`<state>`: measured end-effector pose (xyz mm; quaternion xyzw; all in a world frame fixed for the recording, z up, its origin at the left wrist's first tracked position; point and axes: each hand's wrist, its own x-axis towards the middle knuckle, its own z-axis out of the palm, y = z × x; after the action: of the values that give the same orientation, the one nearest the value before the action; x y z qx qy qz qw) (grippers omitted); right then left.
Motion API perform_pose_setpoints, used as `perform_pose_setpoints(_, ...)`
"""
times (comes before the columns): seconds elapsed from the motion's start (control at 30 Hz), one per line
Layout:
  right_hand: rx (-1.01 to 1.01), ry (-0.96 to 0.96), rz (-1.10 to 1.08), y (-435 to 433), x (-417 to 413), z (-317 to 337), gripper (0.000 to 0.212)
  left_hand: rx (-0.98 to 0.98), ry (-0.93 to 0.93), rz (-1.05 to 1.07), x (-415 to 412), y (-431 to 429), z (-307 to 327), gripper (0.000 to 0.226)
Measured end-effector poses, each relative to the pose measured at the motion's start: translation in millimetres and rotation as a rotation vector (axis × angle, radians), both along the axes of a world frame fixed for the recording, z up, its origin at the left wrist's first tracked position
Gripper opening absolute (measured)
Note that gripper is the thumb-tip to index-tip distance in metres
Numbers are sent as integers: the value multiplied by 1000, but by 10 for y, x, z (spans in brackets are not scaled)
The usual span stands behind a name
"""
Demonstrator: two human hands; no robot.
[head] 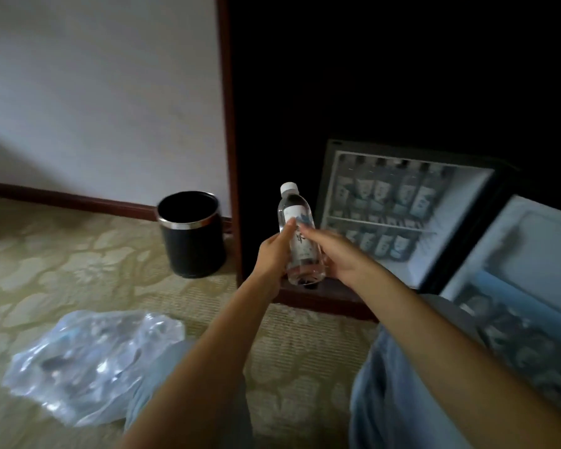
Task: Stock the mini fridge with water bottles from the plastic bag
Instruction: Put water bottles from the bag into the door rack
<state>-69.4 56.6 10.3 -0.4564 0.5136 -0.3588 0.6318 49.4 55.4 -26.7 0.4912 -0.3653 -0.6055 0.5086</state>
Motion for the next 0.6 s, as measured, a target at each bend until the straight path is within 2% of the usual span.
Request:
perform_pose_setpoints(0.1,-36,19,-159,-46,-522,38,42,-34,60,-82,-573,-180,-47,46)
perform_pose_setpoints(0.23,-62,58,-303,59,-1304,-21,42,-58,48,-335,-1275,-264,-136,65)
perform_pose_setpoints(0.33,-34,23,-375,162,-1797,-50,44,-47,31,-454,-1796,-219,-136,62)
perform_pose_setpoints(0.47,-91,39,-455,221,-2229,-8,52,-143,-181,-597,-2173,-344,107,68)
perform_pose_setpoints(0.53,-148,72,-490,238,-2344,-3,54,-208,-210,-657,-2235,-441,198,62)
perform_pose_setpoints(0.6,-210,120,-526,261,-2413,4,53,-259,-197,-703,-2278,-510,197,42)
